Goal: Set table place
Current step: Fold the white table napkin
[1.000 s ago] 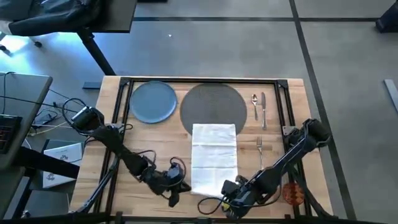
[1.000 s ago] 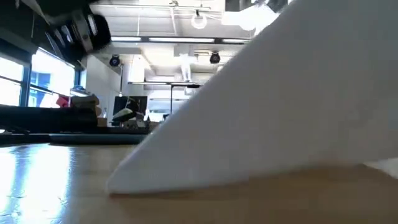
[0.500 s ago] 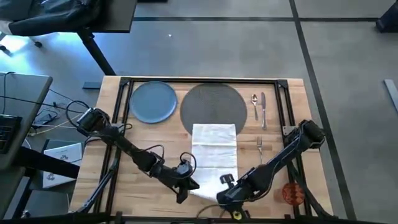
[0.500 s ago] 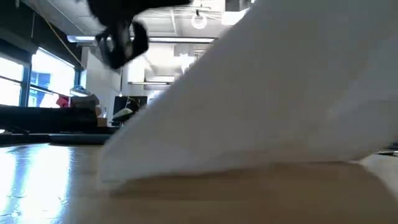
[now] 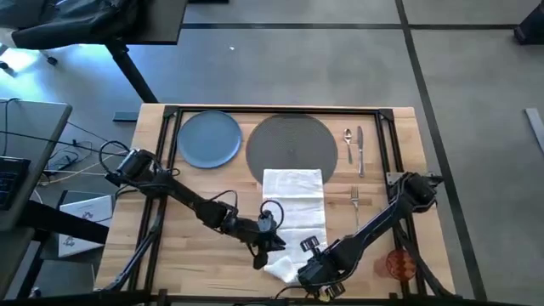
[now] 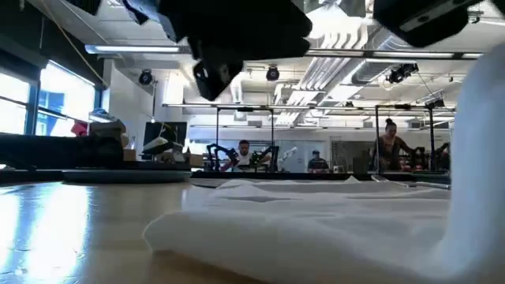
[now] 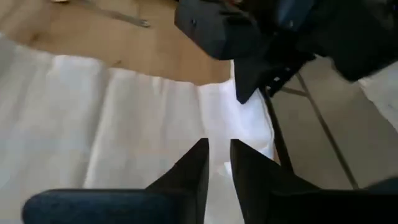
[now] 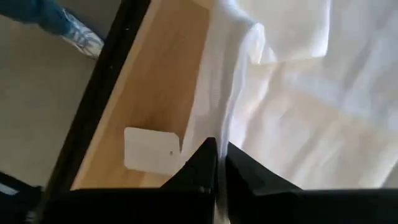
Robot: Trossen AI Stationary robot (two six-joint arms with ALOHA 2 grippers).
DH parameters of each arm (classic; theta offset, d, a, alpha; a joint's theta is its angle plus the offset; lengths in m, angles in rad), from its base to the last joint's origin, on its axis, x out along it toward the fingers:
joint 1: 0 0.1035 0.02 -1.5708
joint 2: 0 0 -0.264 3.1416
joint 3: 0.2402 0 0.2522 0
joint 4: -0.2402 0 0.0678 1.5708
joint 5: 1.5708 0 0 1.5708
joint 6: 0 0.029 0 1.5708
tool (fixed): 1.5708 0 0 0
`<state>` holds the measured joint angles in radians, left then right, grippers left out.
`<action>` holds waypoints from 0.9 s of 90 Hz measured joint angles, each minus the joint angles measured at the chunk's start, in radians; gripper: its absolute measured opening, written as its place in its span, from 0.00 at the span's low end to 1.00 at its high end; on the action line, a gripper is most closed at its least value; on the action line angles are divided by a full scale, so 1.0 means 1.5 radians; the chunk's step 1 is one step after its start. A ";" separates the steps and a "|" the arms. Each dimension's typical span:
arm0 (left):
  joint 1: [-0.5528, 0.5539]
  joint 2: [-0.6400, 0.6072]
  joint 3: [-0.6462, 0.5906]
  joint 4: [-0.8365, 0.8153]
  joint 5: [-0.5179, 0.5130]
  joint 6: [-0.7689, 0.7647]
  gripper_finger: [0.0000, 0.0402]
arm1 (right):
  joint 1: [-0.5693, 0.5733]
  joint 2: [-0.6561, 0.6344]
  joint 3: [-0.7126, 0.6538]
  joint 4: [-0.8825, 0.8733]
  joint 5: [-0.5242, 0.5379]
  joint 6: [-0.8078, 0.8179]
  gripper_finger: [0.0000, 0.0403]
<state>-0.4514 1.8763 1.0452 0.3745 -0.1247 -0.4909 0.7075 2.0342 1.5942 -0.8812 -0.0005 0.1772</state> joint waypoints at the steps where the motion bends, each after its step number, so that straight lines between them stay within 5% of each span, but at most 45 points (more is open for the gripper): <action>1: 0.001 0.004 0.000 0.004 0.003 0.001 0.15 | 0.001 0.000 0.001 0.000 0.002 -0.001 0.00; 33: -0.007 0.137 0.065 0.000 0.071 -0.006 0.18 | 0.014 0.000 0.001 -0.004 0.007 0.012 0.00; 63: -0.041 0.185 0.210 -0.291 -0.014 0.049 0.17 | 0.008 0.000 0.000 -0.005 0.039 0.039 0.00; 81: -0.056 0.181 0.260 -0.384 -0.049 0.084 0.02 | 0.009 0.000 0.000 -0.005 0.050 0.073 0.00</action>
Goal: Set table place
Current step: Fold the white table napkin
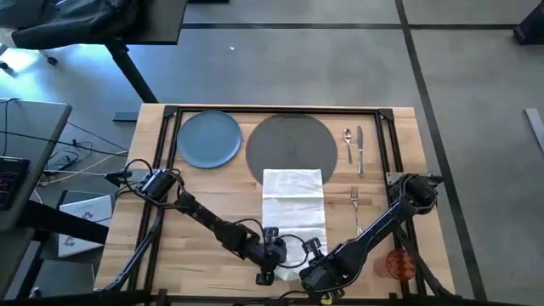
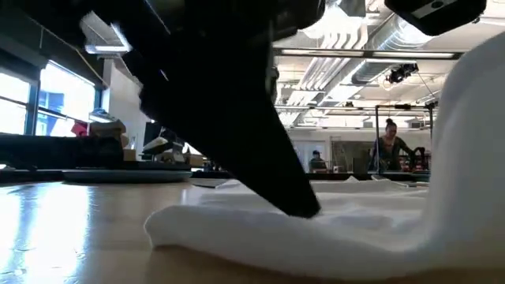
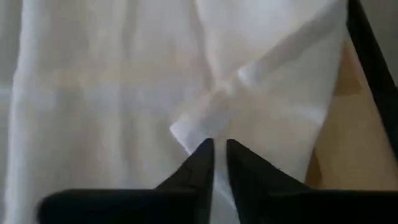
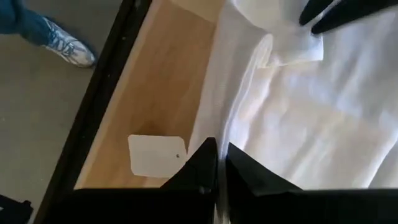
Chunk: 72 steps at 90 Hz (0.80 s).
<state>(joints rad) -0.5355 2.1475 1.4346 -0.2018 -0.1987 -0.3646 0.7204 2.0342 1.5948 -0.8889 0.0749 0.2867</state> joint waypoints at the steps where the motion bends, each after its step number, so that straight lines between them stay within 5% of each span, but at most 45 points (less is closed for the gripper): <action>1: -0.001 0.000 0.003 -0.005 -0.002 0.000 0.02 | 0.000 0.000 0.000 -0.001 0.001 0.002 0.00; 15: -0.020 0.000 0.045 -0.068 -0.023 -0.022 0.00 | 0.004 0.000 0.001 0.001 0.003 0.040 0.00; 32: -0.018 -0.001 0.045 -0.087 -0.005 -0.244 0.07 | 0.008 0.000 0.001 0.005 0.003 0.072 0.00; 48: -0.021 0.005 0.045 -0.082 -0.060 -0.379 0.22 | 0.008 0.000 0.002 0.007 0.003 0.088 0.00; 61: -0.025 0.034 0.046 -0.068 -0.038 -0.404 0.30 | 0.008 0.000 0.002 0.007 0.003 0.088 0.00; 72: -0.028 0.041 0.048 -0.049 -0.018 -0.383 0.27 | 0.008 0.000 0.002 0.006 0.003 0.088 0.00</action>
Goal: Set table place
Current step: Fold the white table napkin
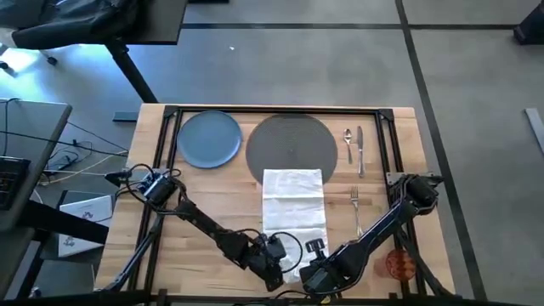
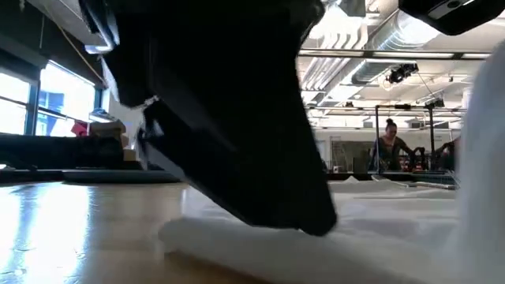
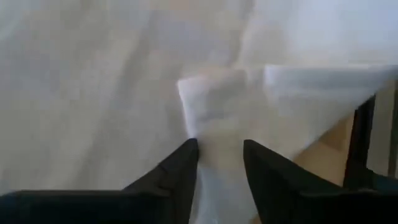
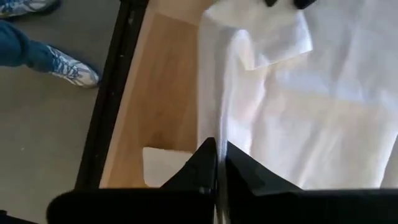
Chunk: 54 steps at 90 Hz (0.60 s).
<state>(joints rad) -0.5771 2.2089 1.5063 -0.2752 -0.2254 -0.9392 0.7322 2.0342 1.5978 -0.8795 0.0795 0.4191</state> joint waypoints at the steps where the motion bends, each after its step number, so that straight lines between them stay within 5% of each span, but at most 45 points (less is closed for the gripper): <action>1: 0.000 0.000 0.000 -0.001 -0.001 0.001 0.26 | 0.000 0.000 0.000 0.000 0.000 0.000 0.00; 19: -0.019 -0.015 0.004 -0.019 -0.043 0.059 0.03 | 0.001 0.000 0.000 -0.001 0.003 0.020 0.00; 42: -0.060 -0.033 0.032 -0.063 -0.122 0.074 0.00 | 0.001 0.000 0.000 -0.002 0.004 0.102 0.00; 54: -0.059 -0.031 0.016 -0.073 -0.085 -0.025 0.01 | 0.001 0.000 0.000 0.001 0.014 0.125 0.00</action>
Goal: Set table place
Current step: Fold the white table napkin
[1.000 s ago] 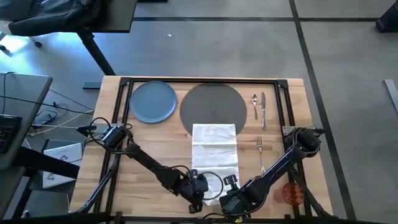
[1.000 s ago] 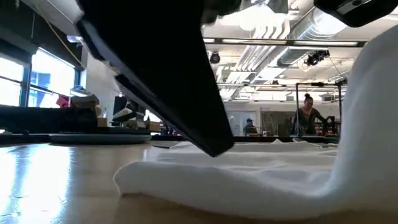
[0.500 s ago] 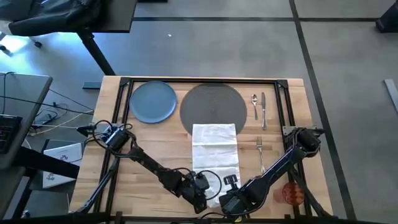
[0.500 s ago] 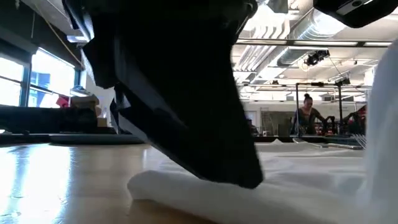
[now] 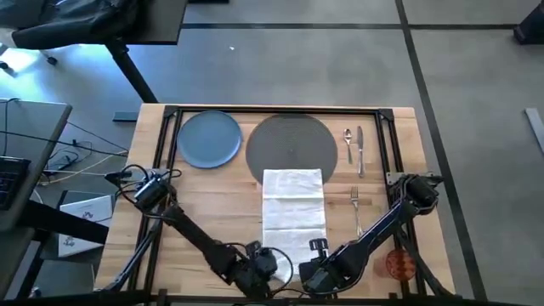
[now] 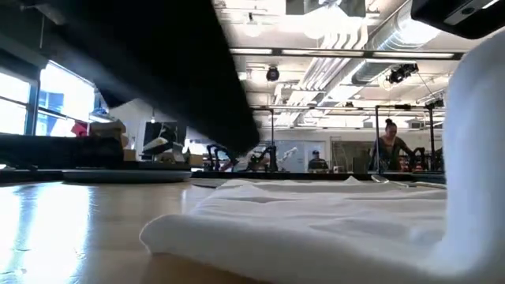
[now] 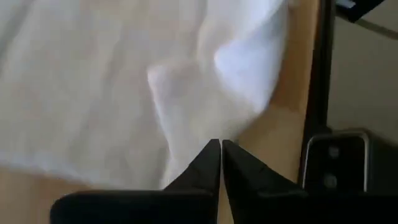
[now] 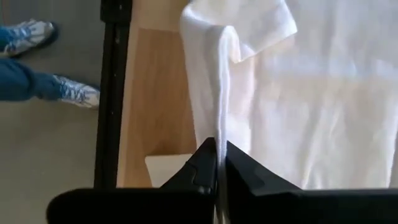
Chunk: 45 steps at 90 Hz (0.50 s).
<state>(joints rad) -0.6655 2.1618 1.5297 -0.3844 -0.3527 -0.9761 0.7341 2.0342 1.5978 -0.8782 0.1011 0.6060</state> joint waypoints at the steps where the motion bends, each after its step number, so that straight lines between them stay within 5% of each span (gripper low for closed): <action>1: 0.002 0.001 -0.003 0.001 0.004 -0.006 0.01 | 0.000 0.000 0.000 0.000 0.000 0.000 0.00; 30: 0.031 0.009 -0.061 0.114 0.053 -0.076 0.22 | -0.001 0.000 0.000 0.005 0.001 0.000 0.00; 45: 0.039 0.018 -0.061 0.138 0.084 -0.055 0.18 | -0.001 0.000 0.000 0.004 0.001 -0.001 0.00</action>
<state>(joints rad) -0.6073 2.1894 1.4376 -0.1777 -0.2272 -1.0581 0.7330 2.0342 1.5978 -0.8715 0.1028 0.6048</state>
